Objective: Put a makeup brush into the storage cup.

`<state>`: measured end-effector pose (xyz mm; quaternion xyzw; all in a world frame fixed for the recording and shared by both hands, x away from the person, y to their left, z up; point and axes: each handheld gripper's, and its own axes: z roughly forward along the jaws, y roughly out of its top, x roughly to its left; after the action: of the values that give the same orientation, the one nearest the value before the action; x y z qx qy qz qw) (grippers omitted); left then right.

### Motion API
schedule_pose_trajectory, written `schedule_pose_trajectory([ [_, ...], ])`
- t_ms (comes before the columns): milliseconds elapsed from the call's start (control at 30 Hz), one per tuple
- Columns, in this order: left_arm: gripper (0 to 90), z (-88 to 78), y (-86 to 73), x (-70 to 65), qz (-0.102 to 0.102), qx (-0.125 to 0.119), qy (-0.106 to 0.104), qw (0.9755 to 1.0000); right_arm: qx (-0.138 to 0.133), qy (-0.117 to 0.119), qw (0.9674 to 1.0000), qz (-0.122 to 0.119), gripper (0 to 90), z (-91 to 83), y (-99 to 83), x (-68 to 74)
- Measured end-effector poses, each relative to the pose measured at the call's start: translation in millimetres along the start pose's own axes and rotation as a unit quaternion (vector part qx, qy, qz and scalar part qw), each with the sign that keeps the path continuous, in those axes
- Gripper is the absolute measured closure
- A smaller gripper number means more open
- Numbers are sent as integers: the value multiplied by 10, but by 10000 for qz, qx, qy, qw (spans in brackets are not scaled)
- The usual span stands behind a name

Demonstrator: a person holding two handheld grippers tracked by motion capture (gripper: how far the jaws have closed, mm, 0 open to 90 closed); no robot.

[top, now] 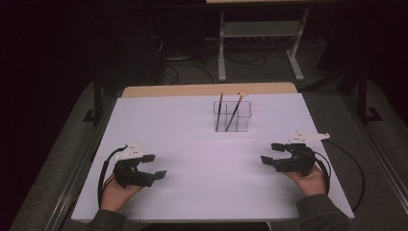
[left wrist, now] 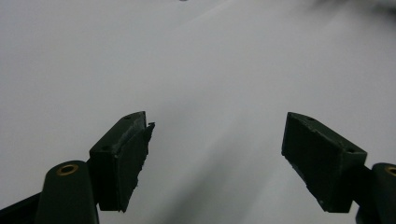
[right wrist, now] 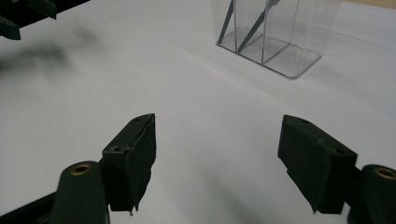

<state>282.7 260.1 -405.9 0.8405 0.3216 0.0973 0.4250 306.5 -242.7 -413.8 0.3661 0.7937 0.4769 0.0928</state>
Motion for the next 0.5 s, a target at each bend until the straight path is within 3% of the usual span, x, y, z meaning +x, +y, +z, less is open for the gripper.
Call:
schedule_pose_trajectory([
  [500,215,88,-30,-27,59,176,-69,9998,-139,-15,9999,12,246,-56,-70,9],
])
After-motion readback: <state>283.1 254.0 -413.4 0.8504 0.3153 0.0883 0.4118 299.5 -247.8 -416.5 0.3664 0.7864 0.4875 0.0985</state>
